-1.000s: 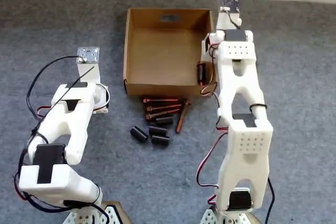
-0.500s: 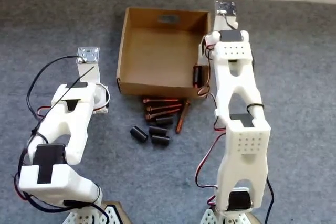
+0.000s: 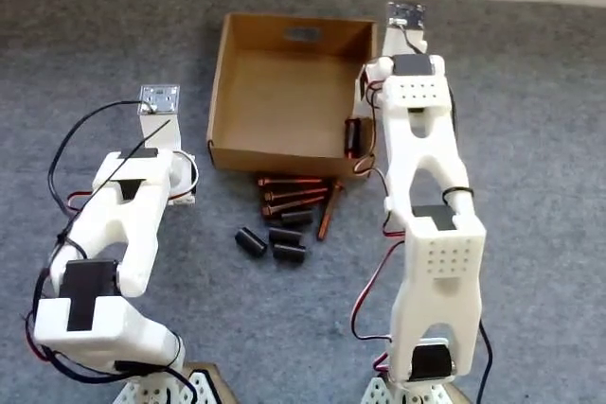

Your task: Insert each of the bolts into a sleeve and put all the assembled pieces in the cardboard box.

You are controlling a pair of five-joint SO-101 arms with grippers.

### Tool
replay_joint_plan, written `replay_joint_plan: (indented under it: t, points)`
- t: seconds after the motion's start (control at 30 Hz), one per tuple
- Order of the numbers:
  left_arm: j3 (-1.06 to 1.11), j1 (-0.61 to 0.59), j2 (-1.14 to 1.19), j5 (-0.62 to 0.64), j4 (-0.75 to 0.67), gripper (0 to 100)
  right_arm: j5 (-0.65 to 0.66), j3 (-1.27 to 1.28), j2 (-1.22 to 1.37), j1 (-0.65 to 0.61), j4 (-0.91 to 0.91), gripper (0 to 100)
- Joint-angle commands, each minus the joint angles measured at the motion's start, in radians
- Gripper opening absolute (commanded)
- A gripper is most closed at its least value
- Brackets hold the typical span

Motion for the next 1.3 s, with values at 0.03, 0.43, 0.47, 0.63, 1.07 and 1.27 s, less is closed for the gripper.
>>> replay_joint_plan:
  t: [0.03,0.43,0.47,0.63,1.07,1.27]
  points:
    - [-0.031,0.012,-0.004,-0.008,-0.014,1,-0.014,-0.01,-0.013,-0.05,0.005,0.7]
    - [-0.031,0.012,-0.004,-0.008,-0.014,1,-0.02,-0.068,-0.022,-0.036,0.065,17.6]
    - [-0.031,0.012,-0.004,-0.008,-0.014,1,-0.02,-0.093,-0.027,-0.036,0.079,20.5]
    - [-0.031,0.012,-0.004,-0.008,-0.014,1,-0.015,-0.291,-0.054,-0.036,0.174,23.1]
    - [-0.031,0.012,-0.002,-0.008,-0.014,1,-0.015,-0.806,-0.122,-0.041,0.506,9.2]
    - [-0.031,0.012,-0.002,-0.008,-0.014,1,-0.015,-0.717,-0.271,-0.053,0.509,9.2]
